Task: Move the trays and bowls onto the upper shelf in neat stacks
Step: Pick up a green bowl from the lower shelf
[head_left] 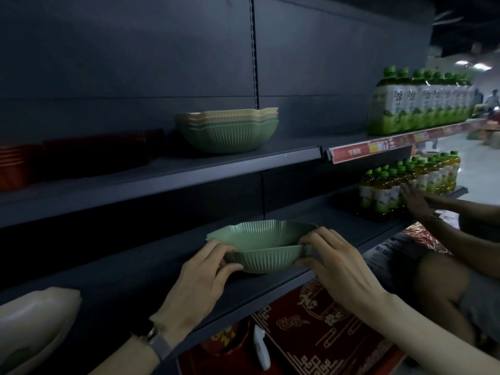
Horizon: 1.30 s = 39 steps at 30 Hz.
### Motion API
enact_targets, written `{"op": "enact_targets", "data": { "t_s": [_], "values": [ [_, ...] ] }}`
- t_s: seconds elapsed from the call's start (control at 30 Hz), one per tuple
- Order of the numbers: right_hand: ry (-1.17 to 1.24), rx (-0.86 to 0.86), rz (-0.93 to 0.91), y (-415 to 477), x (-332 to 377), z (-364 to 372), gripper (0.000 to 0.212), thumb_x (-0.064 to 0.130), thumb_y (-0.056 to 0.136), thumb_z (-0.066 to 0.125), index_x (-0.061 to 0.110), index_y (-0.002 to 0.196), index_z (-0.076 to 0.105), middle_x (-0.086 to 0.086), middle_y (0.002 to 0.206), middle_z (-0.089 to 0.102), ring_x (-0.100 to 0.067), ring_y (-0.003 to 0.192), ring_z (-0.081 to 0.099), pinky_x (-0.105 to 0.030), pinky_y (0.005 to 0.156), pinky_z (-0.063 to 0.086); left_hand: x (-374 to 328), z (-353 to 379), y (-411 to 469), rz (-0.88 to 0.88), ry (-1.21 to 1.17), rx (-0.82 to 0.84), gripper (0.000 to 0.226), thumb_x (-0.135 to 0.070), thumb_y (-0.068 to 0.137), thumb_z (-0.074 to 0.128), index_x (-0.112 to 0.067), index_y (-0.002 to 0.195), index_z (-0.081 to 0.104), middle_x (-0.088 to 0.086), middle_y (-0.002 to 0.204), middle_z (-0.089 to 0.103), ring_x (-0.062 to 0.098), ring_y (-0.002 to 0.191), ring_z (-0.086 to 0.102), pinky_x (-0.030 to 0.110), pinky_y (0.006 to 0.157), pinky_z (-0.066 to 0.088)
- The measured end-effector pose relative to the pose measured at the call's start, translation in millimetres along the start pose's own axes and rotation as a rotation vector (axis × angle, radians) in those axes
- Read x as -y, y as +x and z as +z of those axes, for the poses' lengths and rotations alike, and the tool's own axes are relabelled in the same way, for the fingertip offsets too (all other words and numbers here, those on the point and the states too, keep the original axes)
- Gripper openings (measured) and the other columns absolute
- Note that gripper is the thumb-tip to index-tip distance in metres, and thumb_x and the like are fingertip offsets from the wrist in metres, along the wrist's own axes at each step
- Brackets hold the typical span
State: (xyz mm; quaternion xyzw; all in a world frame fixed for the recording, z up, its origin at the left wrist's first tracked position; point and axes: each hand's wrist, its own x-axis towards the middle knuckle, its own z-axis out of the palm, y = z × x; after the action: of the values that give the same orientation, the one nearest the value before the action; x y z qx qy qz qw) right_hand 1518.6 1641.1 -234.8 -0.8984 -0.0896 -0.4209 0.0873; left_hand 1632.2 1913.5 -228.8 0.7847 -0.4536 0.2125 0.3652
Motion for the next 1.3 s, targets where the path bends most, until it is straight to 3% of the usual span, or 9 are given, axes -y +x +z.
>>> {"op": "enact_targets", "data": {
  "t_s": [0.07, 0.23, 0.43, 0.67, 0.77, 0.83, 1.03, 1.17, 1.3],
  "values": [
    [-0.023, -0.028, -0.044, -3.9, 6.2, -14.2, 0.023, 0.028, 0.095, 0.071, 0.011, 0.111, 0.067, 0.002, 0.108, 0.061, -0.019, 0.094, 0.058, -0.027, 0.081, 0.049, -9.5, -7.7, -6.1, 0.032, 0.007, 0.003, 0.017, -0.025, 0.098, 0.070, -0.034, 0.110, 0.061, -0.028, 0.109, 0.053, -0.005, 0.094, 0.060, 0.006, 0.085, 0.043],
    [-0.108, -0.095, -0.123, -13.5, 24.3, -49.1, 0.024, 0.029, 0.099, 0.064, 0.009, 0.112, 0.069, -0.002, 0.109, 0.065, -0.024, 0.093, 0.064, -0.039, 0.080, 0.056, -35.2, -30.1, -19.1, 0.168, 0.078, -0.001, 0.027, -0.031, 0.098, 0.067, -0.021, 0.123, 0.067, -0.020, 0.118, 0.055, -0.003, 0.095, 0.062, 0.016, 0.086, 0.052],
    [-0.115, -0.155, -0.176, -20.5, 46.9, -91.1, 0.031, 0.034, 0.099, 0.058, 0.009, 0.110, 0.071, 0.001, 0.112, 0.067, -0.020, 0.092, 0.063, -0.036, 0.080, 0.052, -63.5, -55.8, -29.8, 0.287, 0.114, -0.049, 0.028, -0.028, 0.098, 0.070, -0.018, 0.124, 0.068, -0.017, 0.121, 0.056, 0.000, 0.104, 0.063, 0.020, 0.087, 0.055],
    [-0.172, -0.246, -0.258, -17.1, 65.5, -132.4, 0.039, 0.040, 0.106, 0.053, 0.008, 0.105, 0.074, -0.001, 0.109, 0.070, -0.022, 0.088, 0.065, -0.040, 0.073, 0.053, -94.9, -86.0, -27.3, 0.439, 0.131, -0.110, 0.028, -0.029, 0.100, 0.067, -0.012, 0.122, 0.068, -0.010, 0.121, 0.059, 0.006, 0.099, 0.066, 0.025, 0.082, 0.059],
    [-0.229, -0.291, -0.286, -10.7, 69.2, -150.2, 0.017, 0.019, 0.094, 0.071, 0.006, 0.105, 0.075, -0.004, 0.108, 0.071, -0.027, 0.087, 0.068, -0.045, 0.071, 0.056, -110.4, -100.8, -18.1, 0.504, 0.140, -0.138, 0.025, -0.020, 0.099, 0.072, -0.005, 0.119, 0.070, -0.004, 0.119, 0.062, 0.010, 0.099, 0.067, 0.024, 0.083, 0.059],
    [-0.252, -0.319, -0.301, -3.4, 70.1, -160.7, 0.019, 0.010, 0.086, 0.077, 0.004, 0.104, 0.075, -0.007, 0.108, 0.072, -0.032, 0.086, 0.070, -0.050, 0.069, 0.057, -121.6, -110.4, -10.2, 0.544, 0.163, -0.180, 0.023, -0.011, 0.095, 0.077, -0.002, 0.116, 0.072, -0.001, 0.114, 0.064, 0.011, 0.098, 0.067, 0.025, 0.083, 0.058],
    [-0.345, -0.454, -0.374, 17.0, 75.1, -190.0, 0.015, 0.014, 0.096, 0.068, 0.003, 0.099, 0.077, -0.011, 0.103, 0.073, -0.036, 0.080, 0.068, -0.046, 0.069, 0.054, -141.7, -135.3, 12.9, 0.678, 0.239, -0.242, 0.020, -0.010, 0.094, 0.078, 0.002, 0.110, 0.073, 0.005, 0.107, 0.065, 0.017, 0.090, 0.066, 0.029, 0.081, 0.058],
    [-0.439, -0.517, -0.428, 29.9, 77.0, -197.9, 0.018, 0.026, 0.098, 0.075, 0.009, 0.095, 0.078, -0.004, 0.100, 0.076, -0.024, 0.084, 0.068, -0.040, 0.071, 0.051, -144.6, -150.2, 26.6, 0.731, 0.280, -0.238, 0.018, -0.011, 0.096, 0.075, 0.003, 0.107, 0.073, 0.005, 0.105, 0.066, 0.017, 0.088, 0.066, 0.029, 0.078, 0.058],
    [-0.537, -0.567, -0.495, 46.0, 78.0, -203.4, 0.016, 0.030, 0.097, 0.078, 0.014, 0.093, 0.078, 0.001, 0.098, 0.077, -0.023, 0.082, 0.076, -0.041, 0.065, 0.056, -144.2, -167.1, 41.2, 0.786, 0.373, -0.229, 0.016, -0.010, 0.096, 0.077, 0.002, 0.106, 0.074, 0.006, 0.102, 0.066, 0.017, 0.084, 0.066, 0.026, 0.077, 0.058]
  ]
}}
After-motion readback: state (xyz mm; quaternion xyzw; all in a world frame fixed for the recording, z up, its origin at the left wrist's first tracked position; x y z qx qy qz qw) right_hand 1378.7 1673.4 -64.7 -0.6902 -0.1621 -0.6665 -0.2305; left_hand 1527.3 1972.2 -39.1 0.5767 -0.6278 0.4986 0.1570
